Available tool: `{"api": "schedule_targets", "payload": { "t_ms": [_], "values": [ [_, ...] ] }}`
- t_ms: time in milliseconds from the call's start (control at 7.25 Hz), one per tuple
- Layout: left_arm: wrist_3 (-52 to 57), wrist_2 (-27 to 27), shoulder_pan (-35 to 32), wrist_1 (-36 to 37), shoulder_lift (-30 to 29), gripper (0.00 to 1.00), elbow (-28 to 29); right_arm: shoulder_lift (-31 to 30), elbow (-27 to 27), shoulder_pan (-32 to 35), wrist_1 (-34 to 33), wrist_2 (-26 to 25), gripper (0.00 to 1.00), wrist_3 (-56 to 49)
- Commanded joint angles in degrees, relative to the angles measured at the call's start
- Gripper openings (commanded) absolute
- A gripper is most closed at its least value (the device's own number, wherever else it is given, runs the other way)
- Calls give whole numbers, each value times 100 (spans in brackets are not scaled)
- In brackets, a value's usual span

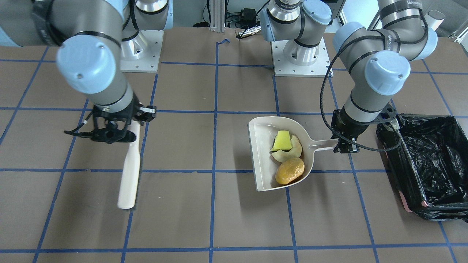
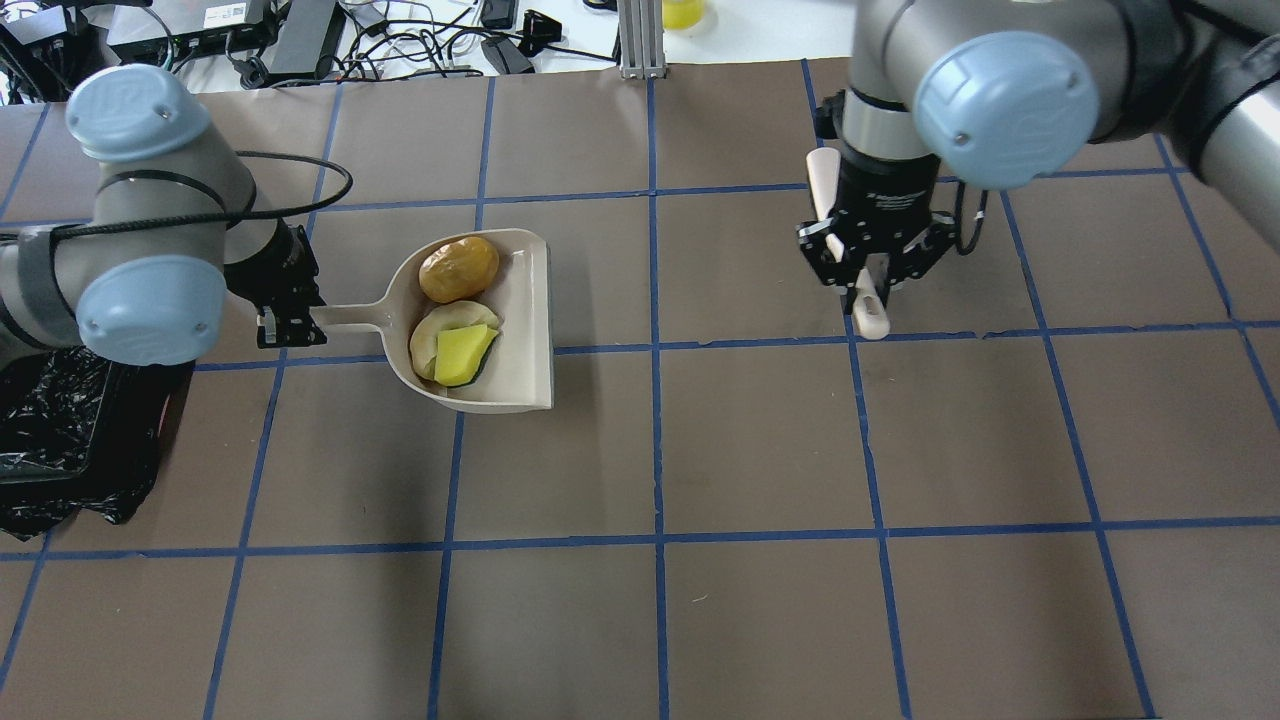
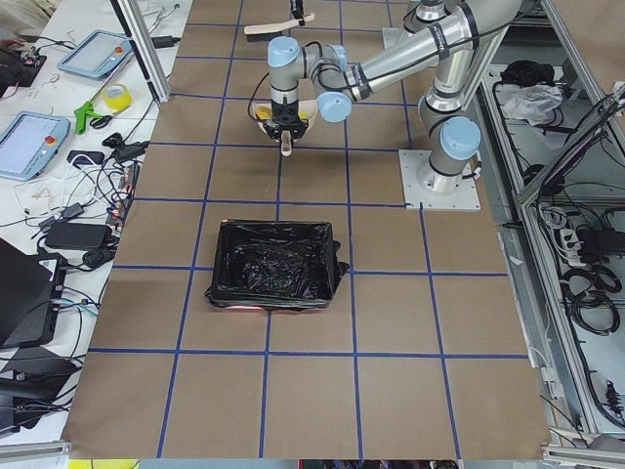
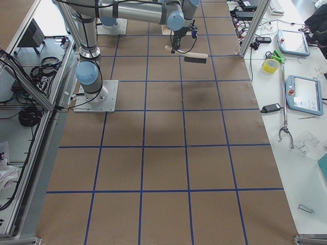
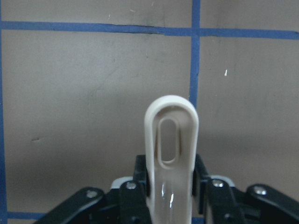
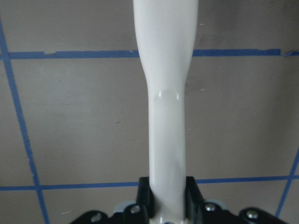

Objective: Sweep and dump trash into bin
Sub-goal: 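Lift the dustpan over the bin with the left gripper while the right withdraws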

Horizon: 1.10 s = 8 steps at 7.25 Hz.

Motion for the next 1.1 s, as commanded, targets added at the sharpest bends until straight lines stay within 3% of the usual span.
{"api": "schedule_targets", "payload": {
  "t_ms": [0,276,690,966],
  "values": [
    [404,-331,500,-363,-136,0,631,223,-40,-1232,-358,-243,6,-1216],
    [1036,-323,930,-530,-137,0,879,697,-67,-1613,-1024,-427,5,-1578],
    [2478,-340,1827,-801,-207,0,1300,813,134,-2071,-1413,-587,4,-2353],
    [3242,-323,2318,-865,-329,0,1591,805,668,-2098,-2298,-613,5,-2528]
  ]
}}
